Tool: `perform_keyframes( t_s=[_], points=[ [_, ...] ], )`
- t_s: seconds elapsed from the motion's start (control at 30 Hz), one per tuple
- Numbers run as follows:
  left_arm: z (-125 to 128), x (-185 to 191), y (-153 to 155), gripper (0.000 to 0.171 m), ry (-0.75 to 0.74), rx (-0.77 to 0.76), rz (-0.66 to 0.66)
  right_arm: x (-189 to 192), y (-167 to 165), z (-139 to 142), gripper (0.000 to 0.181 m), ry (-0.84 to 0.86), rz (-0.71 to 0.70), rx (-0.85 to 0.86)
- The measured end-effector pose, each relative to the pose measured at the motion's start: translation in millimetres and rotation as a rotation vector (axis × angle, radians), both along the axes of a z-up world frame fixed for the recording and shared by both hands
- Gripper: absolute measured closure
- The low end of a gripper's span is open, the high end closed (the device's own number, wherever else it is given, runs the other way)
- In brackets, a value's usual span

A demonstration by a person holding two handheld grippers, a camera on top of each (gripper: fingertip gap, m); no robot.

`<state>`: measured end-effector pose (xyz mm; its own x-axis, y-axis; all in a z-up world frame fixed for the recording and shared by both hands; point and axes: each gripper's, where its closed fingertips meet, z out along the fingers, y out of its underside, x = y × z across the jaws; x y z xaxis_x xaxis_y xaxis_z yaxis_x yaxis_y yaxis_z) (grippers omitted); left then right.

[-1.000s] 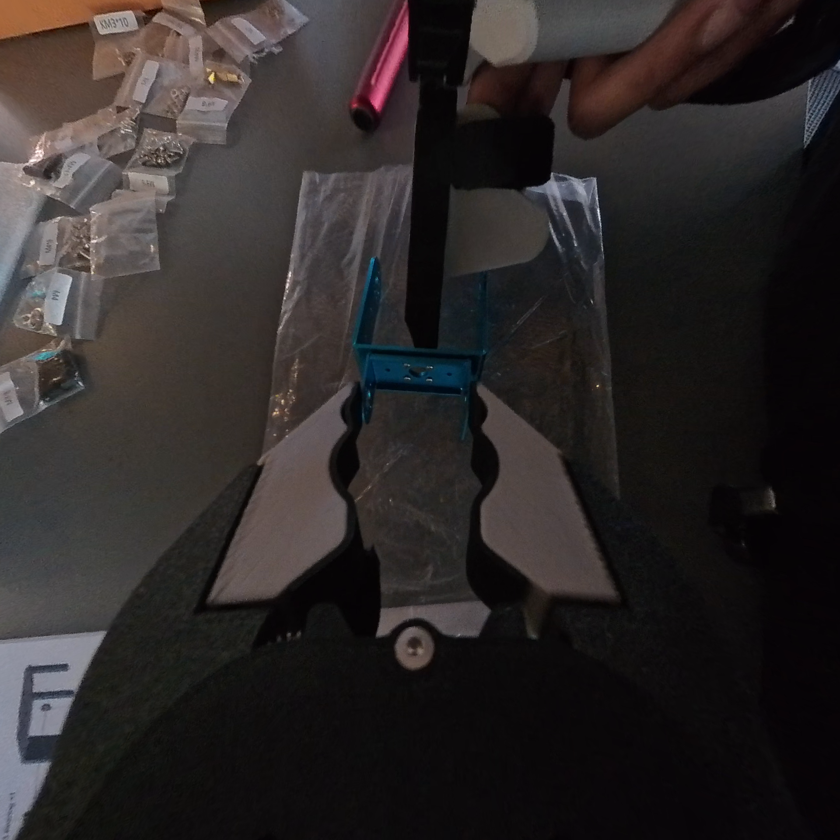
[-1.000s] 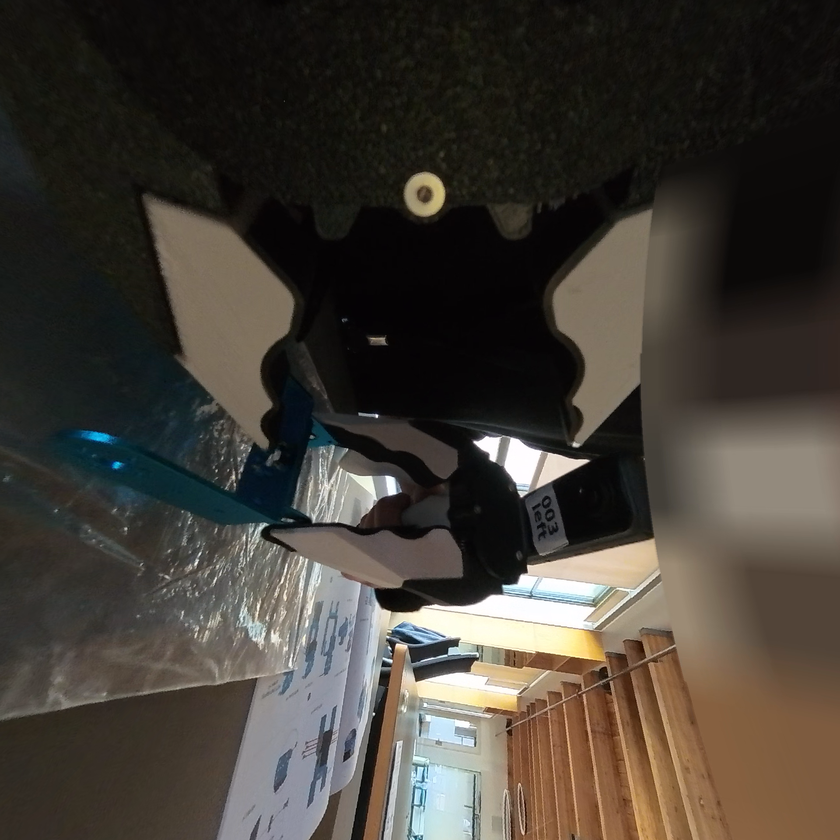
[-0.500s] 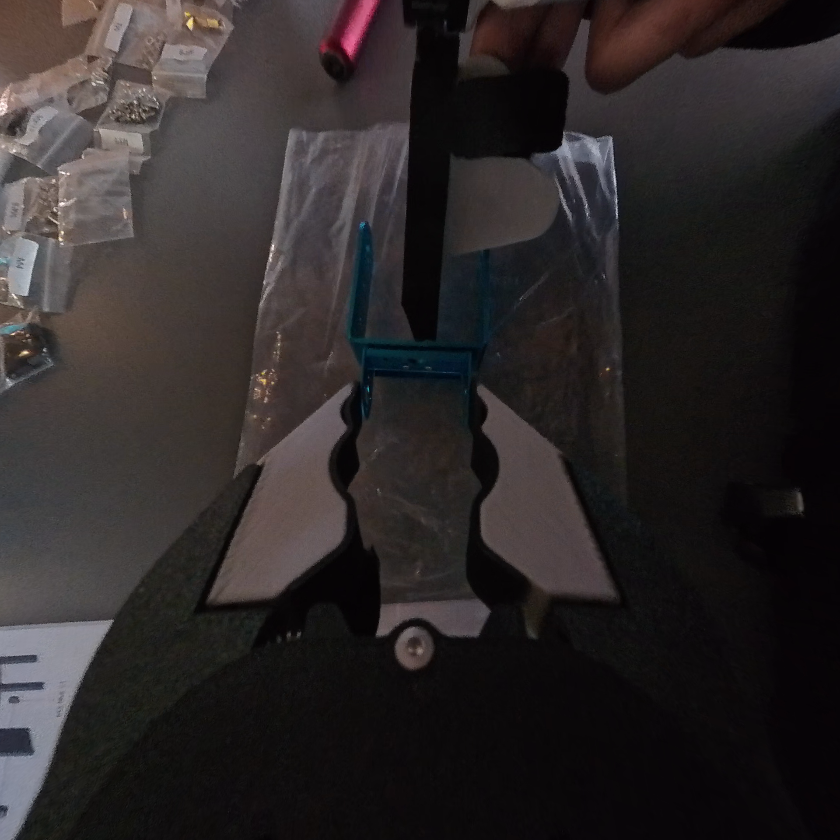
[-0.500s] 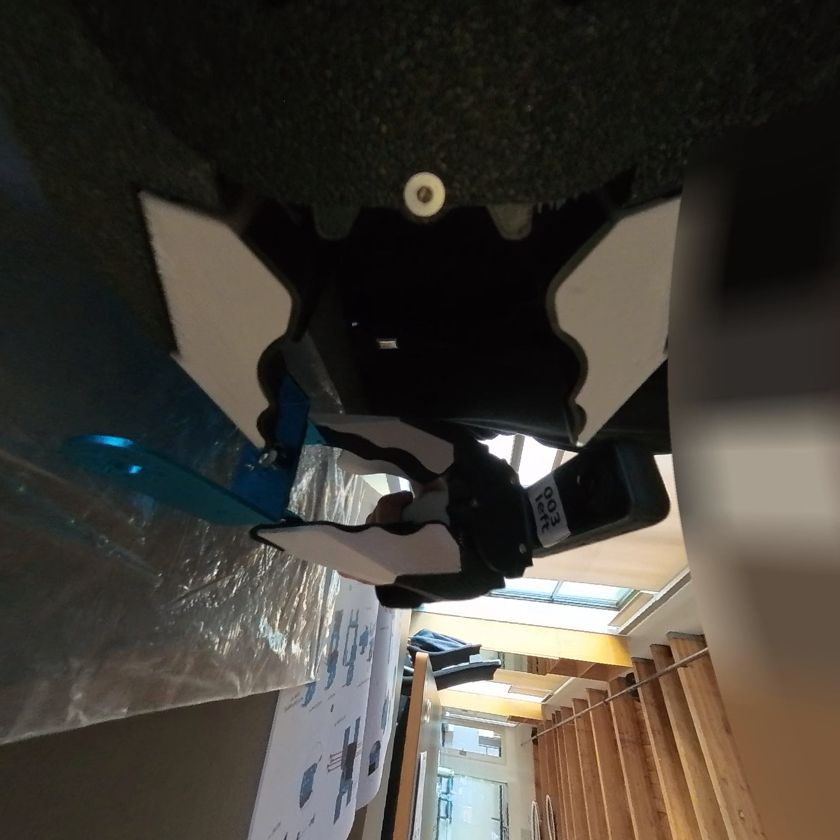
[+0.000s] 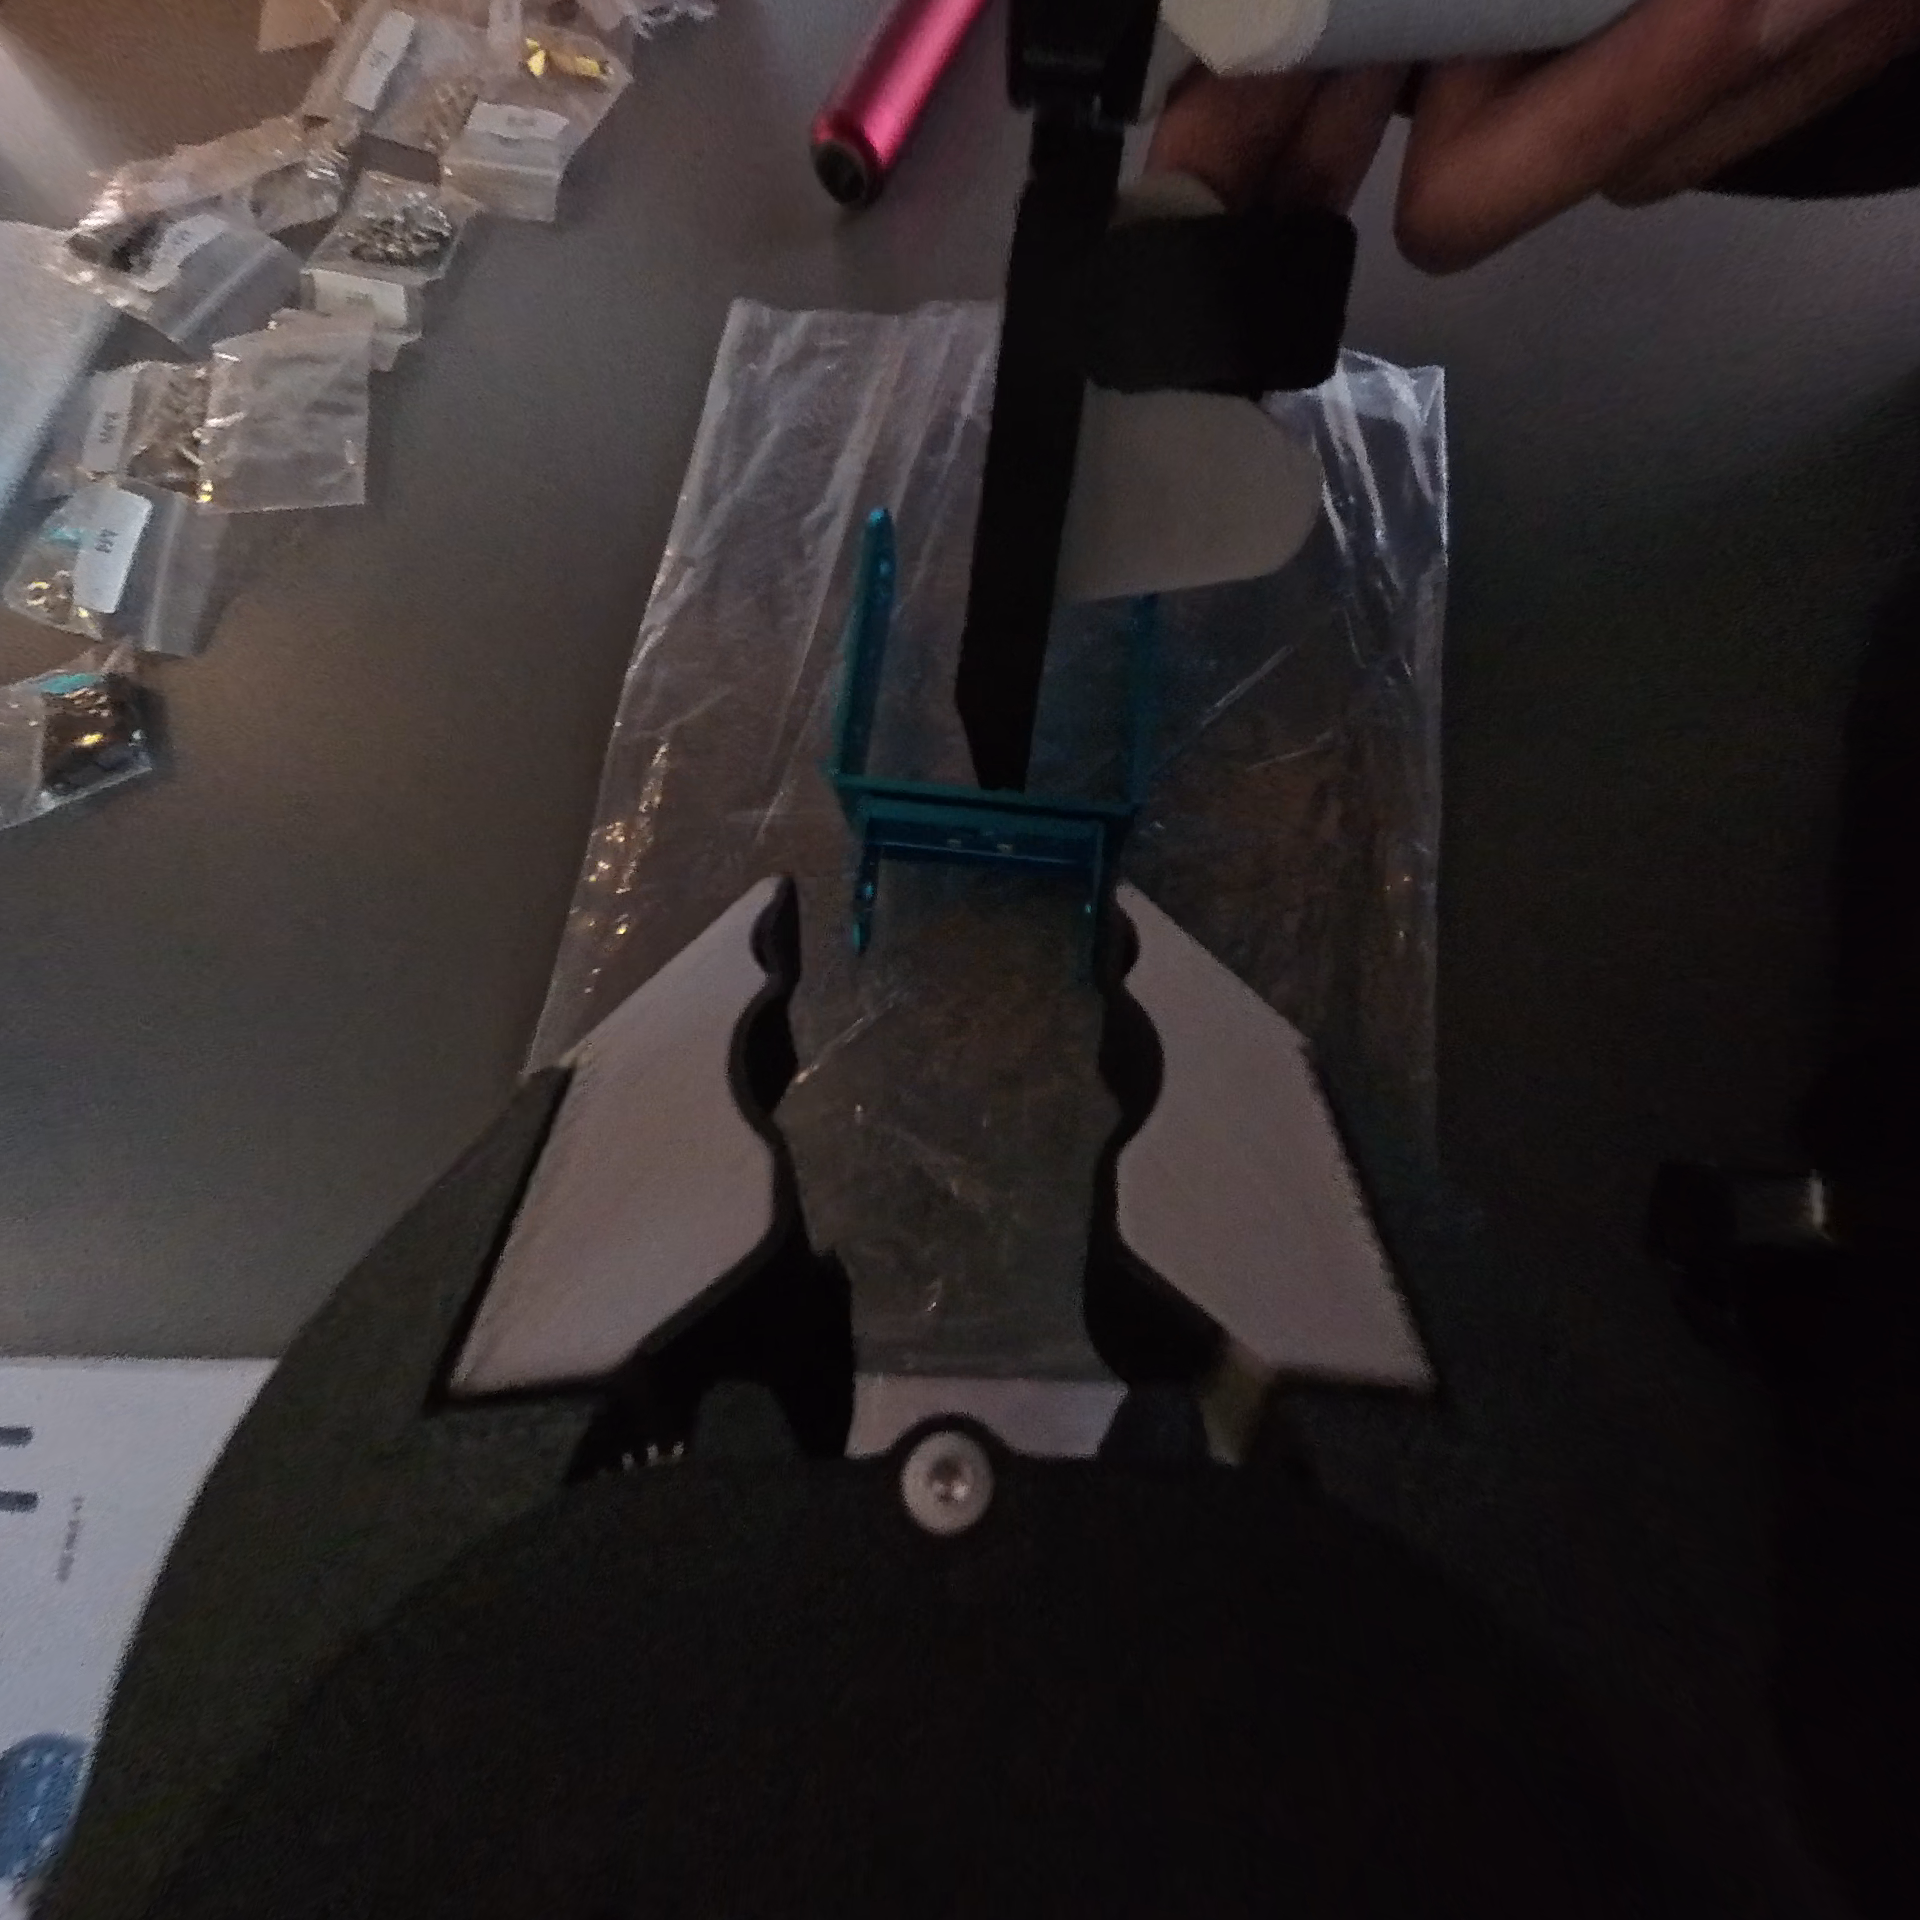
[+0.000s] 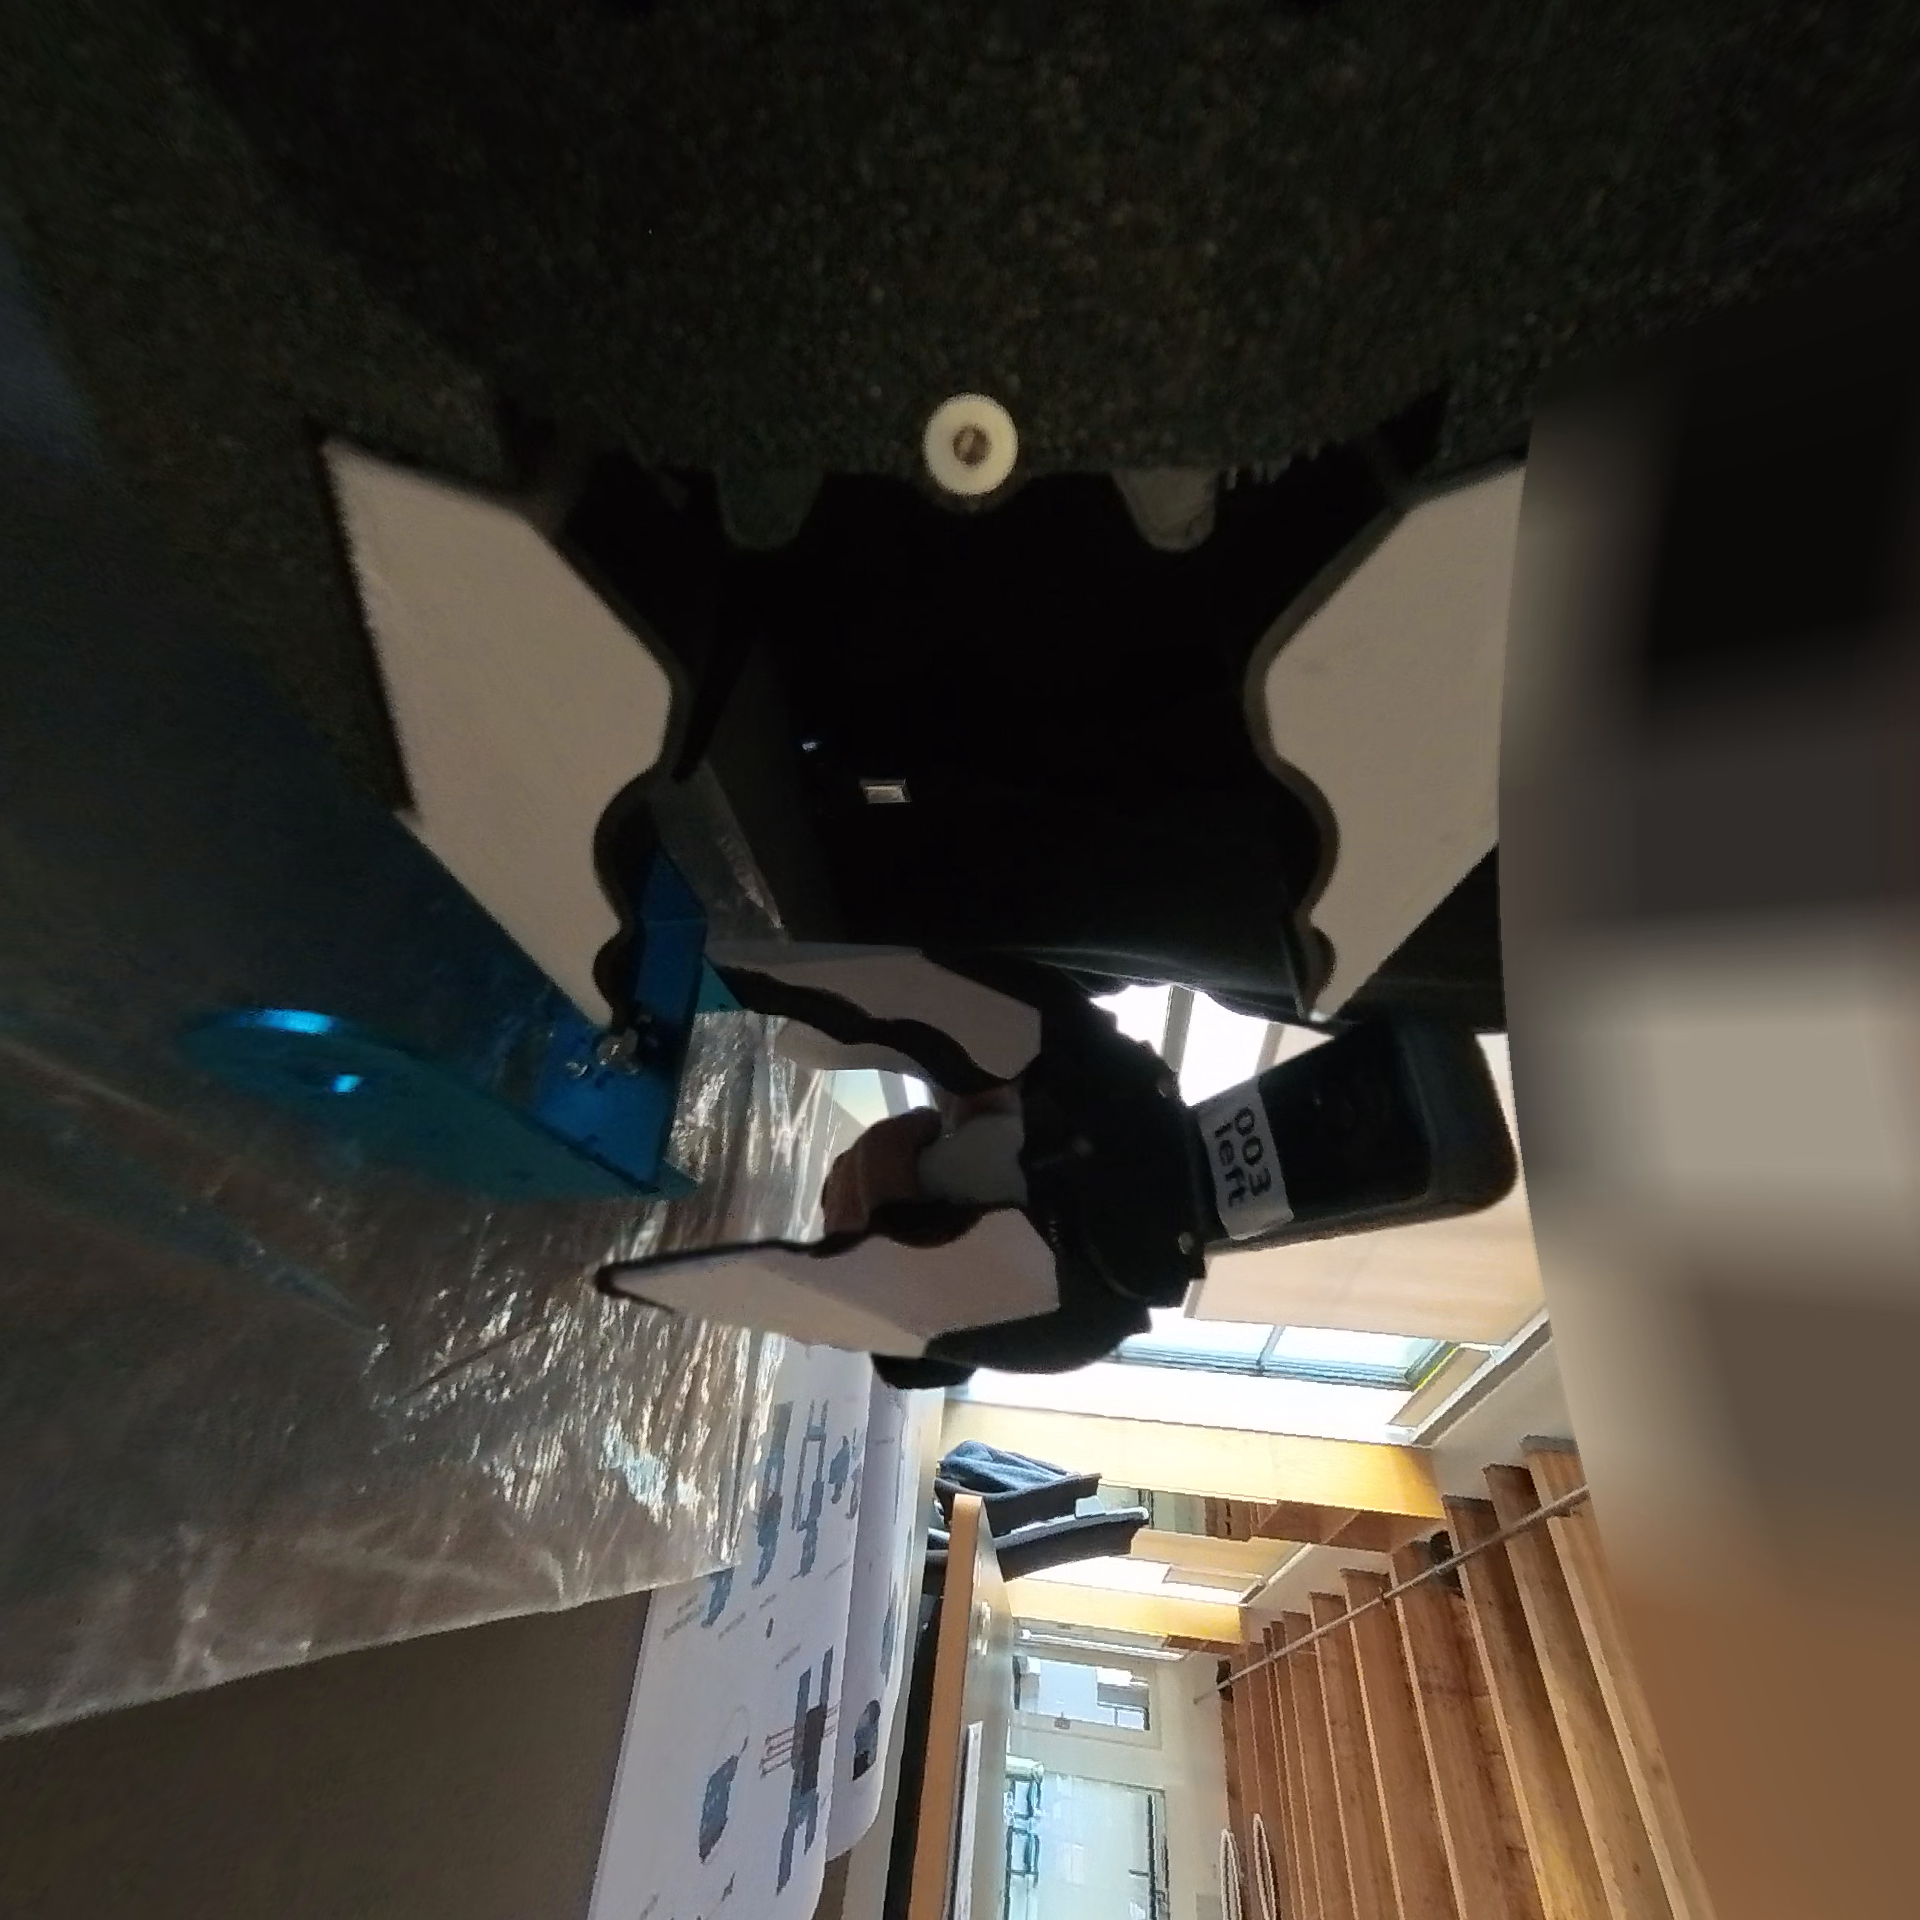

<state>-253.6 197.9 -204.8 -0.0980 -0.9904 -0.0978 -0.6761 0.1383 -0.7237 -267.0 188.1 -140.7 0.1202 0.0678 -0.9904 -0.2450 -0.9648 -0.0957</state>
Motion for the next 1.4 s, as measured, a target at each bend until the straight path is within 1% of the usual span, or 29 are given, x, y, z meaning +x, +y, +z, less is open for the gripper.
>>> perform_keyframes(
  t_s=[0.1,0.23,0.3,0.37,0.53,0.67,1.0,1.33,1.4],
  points=[
    [14,-6,3,0.112,-0.047,-0.021,0.038,0,0,0,0.057,0.003,-0.001,-0.002],
    [32,-18,-9,0.121,-0.115,-0.116,0.027,-2,-1,0,0.057,0.007,0.004,-0.008],
    [34,-21,-24,0.125,-0.122,-0.200,-0.013,-3,-1,0,0.057,0.008,0.007,-0.010],
    [26,-20,-33,0.124,-0.093,-0.240,-0.031,-3,-1,0,0.057,0.009,0.007,-0.011],
    [2,-12,-37,0.124,0.012,-0.145,-0.051,-5,-2,-1,0.058,0.001,0.014,-0.012],
    [3,-5,-41,0.124,-0.009,-0.150,-0.067,-6,-3,-1,0.057,0.000,0.016,-0.017],
    [-2,-4,-42,0.124,0.000,-0.129,-0.068,-7,-5,-3,0.057,-0.022,0.040,-0.042],
    [-3,0,-32,0.149,-0.023,-0.066,-0.010,-8,-6,-3,0.057,-0.038,0.054,-0.062],
    [-3,0,-32,0.151,-0.023,-0.059,-0.009,-8,-7,-3,0.056,-0.043,0.058,-0.063]
  ],
)
